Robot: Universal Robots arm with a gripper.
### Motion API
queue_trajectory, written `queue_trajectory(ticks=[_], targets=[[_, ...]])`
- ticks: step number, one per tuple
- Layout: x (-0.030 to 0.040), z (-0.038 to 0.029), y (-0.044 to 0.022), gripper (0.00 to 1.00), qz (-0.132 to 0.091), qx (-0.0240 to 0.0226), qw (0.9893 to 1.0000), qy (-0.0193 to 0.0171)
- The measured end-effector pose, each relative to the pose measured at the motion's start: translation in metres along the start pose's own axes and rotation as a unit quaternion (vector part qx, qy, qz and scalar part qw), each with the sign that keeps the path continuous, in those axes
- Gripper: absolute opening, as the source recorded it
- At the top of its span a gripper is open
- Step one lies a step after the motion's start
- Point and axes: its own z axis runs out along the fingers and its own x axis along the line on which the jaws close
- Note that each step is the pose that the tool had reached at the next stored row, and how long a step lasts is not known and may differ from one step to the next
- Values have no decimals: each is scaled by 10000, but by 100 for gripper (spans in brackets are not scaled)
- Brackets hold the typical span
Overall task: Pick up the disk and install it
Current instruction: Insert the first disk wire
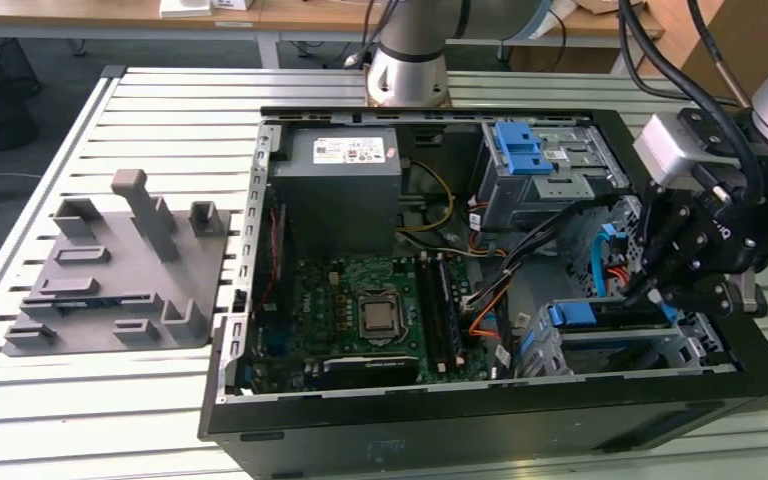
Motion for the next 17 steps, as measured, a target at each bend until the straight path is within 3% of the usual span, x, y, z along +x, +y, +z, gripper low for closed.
queue_trajectory(ticks=[12,13,17], targets=[[-1,10,-9,17,0,-16,10000,1],[0,9,-9,24,0,-16,10000,2],[0,-53,-4,24,0,-16,10000,2]])
